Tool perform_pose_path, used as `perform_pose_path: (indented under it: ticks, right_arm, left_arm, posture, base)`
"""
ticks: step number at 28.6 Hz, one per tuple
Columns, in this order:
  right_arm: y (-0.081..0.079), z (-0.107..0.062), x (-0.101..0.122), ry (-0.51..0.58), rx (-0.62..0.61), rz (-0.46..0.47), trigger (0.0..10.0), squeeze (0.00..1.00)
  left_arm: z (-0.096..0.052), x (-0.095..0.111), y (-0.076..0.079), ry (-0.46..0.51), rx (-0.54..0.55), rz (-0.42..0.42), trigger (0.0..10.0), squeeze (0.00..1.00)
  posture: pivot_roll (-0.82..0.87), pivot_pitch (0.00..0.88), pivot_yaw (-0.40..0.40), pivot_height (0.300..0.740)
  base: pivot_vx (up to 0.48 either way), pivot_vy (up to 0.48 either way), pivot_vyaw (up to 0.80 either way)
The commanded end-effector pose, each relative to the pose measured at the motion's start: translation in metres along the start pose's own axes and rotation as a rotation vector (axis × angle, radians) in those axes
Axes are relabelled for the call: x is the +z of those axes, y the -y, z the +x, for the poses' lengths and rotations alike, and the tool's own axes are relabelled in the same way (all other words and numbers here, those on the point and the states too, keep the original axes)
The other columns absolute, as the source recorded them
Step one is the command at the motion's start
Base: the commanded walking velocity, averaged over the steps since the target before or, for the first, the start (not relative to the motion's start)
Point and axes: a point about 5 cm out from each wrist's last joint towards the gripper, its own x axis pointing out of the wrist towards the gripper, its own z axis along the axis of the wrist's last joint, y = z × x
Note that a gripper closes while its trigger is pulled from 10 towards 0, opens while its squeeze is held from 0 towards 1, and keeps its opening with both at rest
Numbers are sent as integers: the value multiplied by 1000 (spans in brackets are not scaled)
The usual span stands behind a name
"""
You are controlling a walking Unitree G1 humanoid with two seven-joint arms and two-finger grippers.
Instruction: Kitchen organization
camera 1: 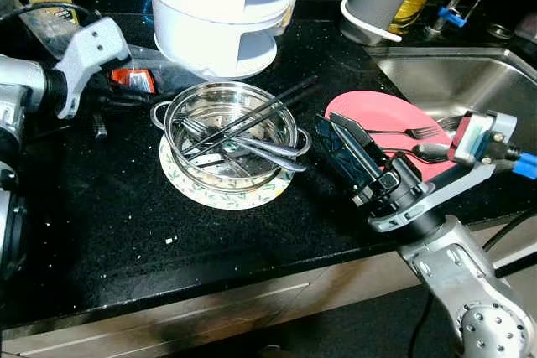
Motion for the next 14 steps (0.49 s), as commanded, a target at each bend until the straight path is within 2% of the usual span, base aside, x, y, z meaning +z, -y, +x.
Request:
perform_pose_path:
  ticks: [1, 3, 10, 12, 13, 14]
  right_arm:
    - [4, -1, 2, 17, -20, -5, 10000, 0]
    - [4, -1, 2, 19, -17, -2, 10000, 0]
    - [4, 0, 1, 18, -15, -1, 10000, 0]
    - [4, 0, 1, 20, -14, 0, 10000, 0]
    - [4, 0, 1, 20, -14, 0, 10000, 0]
    - [5, 0, 1, 19, -15, 1, 10000, 0]
  left_arm:
    - [-5, 16, -6, 83, 19, 5, 0, 0]
    - [-8, 23, -7, 140, 6, -6, 0, 0]
    - [-16, 30, -10, 218, 32, -8, 0, 0]
    - [-18, 35, -8, 279, -8, -17, 0, 0]
    - [-18, 35, -8, 279, -8, -17, 0, 0]
    - [-19, 40, -6, 333, -34, -24, 0, 0]
  posture:
    - [68, 137, -157, 740]
    - [71, 136, -159, 740]
    - [75, 133, -161, 740]
    - [76, 130, -161, 740]
    - [76, 130, -161, 740]
    - [76, 129, -161, 740]
  base:
    - [0, 0, 0]
    - [0, 0, 0]
    - [0, 0, 0]
    - [0, 0, 0]
    - [0, 0, 0]
    - [0, 0, 0]
